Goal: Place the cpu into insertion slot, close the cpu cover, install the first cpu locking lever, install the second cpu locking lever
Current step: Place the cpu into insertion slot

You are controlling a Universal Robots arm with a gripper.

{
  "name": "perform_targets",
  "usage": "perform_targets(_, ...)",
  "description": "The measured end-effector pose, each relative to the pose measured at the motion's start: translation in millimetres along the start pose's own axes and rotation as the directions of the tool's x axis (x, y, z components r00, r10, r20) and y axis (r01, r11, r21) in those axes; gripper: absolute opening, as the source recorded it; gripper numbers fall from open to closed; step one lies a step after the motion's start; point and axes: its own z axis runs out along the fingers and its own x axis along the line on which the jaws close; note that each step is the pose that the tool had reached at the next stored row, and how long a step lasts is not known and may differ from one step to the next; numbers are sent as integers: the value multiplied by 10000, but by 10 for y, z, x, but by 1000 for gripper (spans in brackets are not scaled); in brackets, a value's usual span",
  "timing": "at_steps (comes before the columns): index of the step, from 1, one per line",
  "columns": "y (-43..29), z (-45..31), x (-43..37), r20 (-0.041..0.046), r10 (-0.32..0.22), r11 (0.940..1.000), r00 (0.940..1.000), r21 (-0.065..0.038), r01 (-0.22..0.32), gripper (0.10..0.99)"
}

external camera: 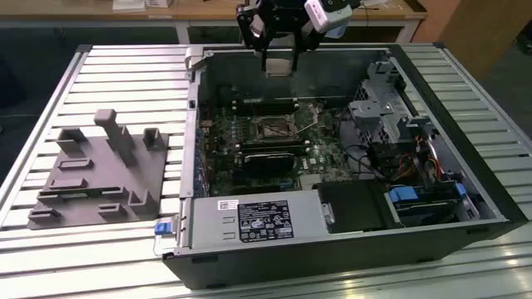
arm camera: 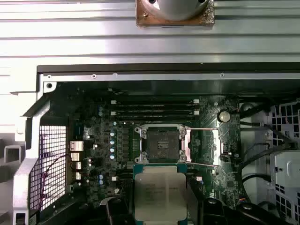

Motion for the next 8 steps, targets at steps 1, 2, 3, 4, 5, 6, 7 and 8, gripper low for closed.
perform_targets(1, 0, 0, 0, 0, 0, 10000, 10000, 0, 0, 537)
perform_targets(2, 0, 0, 0, 0, 0, 10000, 10000, 0, 0, 537)
perform_targets(3, 0, 0, 0, 0, 0, 10000, 10000, 0, 0, 537)
perform_targets(4, 0, 0, 0, 0, 0, 10000, 10000, 0, 0, 537)
perform_targets(5, 0, 0, 0, 0, 0, 10000, 10000, 0, 0, 537)
perform_targets(6, 0, 0, 0, 0, 0, 10000, 10000, 0, 0, 537)
perform_targets(7, 0, 0, 0, 0, 0, 10000, 10000, 0, 0, 537)
perform_targets(8, 0, 0, 0, 0, 0, 10000, 10000, 0, 0, 537)
